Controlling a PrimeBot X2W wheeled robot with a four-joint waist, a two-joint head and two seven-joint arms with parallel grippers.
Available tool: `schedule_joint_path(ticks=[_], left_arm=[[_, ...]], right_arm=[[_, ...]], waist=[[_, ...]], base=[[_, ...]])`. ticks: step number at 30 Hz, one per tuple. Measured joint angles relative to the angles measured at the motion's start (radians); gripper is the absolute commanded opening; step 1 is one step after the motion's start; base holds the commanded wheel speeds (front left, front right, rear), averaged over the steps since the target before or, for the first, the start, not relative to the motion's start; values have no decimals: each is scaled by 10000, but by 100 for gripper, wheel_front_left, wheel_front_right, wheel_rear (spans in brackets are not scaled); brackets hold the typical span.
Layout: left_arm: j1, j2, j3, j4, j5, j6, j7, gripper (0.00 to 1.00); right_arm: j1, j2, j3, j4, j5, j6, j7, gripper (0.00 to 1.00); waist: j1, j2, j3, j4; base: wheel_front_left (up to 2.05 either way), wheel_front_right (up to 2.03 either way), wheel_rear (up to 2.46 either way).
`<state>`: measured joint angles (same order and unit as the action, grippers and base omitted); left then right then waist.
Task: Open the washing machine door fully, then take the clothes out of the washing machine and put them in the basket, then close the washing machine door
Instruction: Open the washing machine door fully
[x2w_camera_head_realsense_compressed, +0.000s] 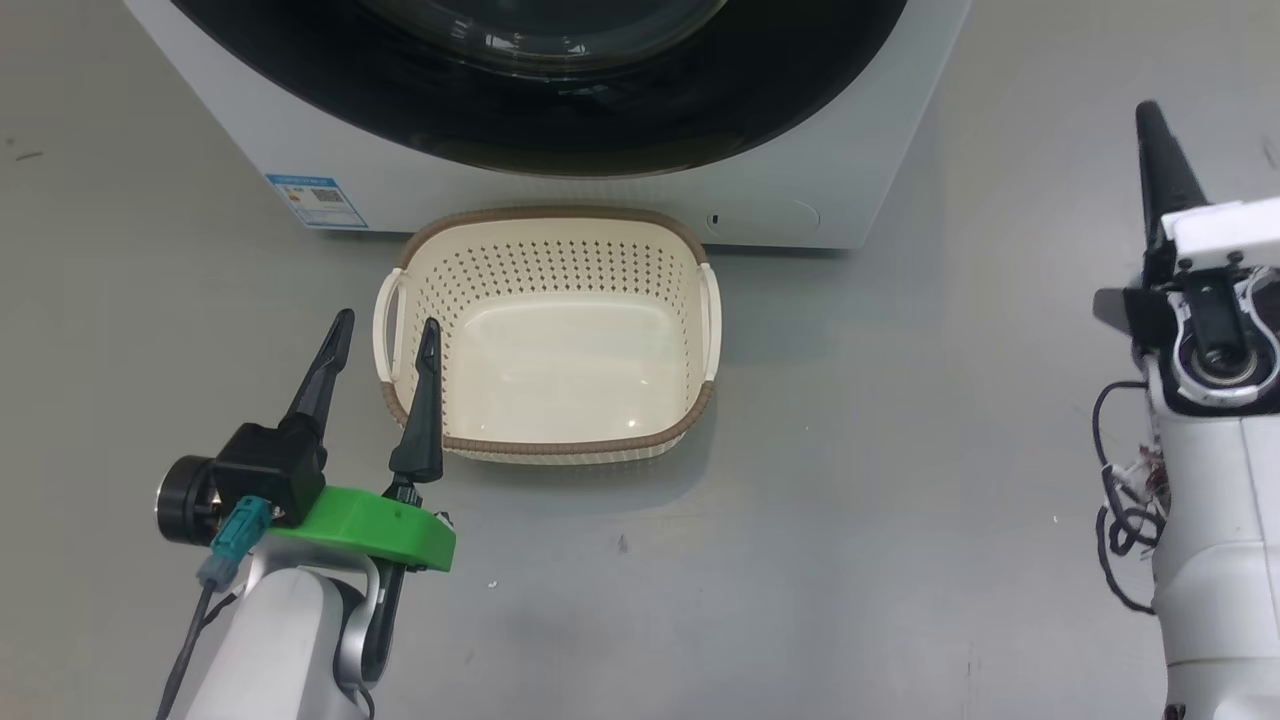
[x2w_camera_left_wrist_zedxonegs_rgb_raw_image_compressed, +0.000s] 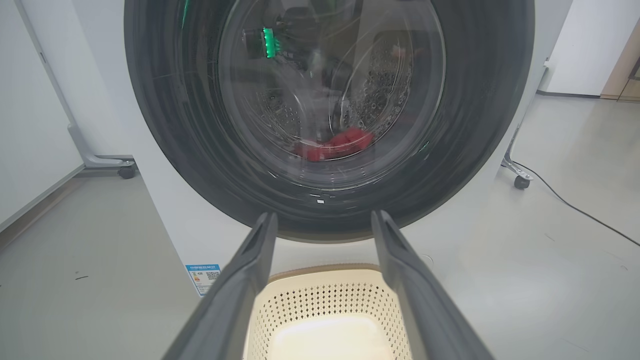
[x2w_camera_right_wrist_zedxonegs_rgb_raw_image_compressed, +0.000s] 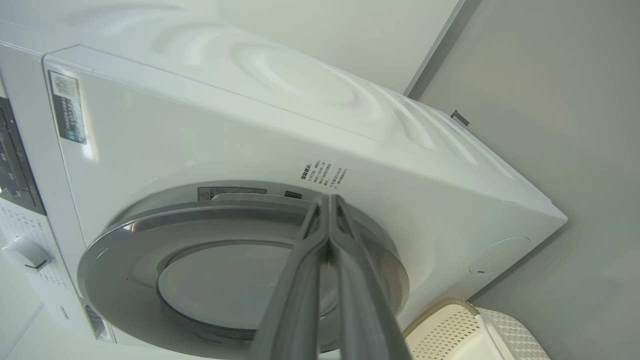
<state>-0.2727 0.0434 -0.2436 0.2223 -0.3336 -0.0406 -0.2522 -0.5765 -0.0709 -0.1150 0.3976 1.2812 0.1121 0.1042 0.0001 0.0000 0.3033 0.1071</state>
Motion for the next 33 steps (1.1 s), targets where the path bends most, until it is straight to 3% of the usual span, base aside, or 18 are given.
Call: schedule_joint_path(ticks=[14,33], left_arm=[[-459,-65,-194,-148,-6,-100,0,100],[-869,-105,-813,-443,-569,-86,0,100]], right_arm=[[-2425,-631,-221,303,1622,-27,2021,0],[-4823,-1879,545,1047,1651,-1068,4211,0]], waist=[[0,0,955,765],[1,0,1825,1388]], base=[[0,0,0],[0,0,0]])
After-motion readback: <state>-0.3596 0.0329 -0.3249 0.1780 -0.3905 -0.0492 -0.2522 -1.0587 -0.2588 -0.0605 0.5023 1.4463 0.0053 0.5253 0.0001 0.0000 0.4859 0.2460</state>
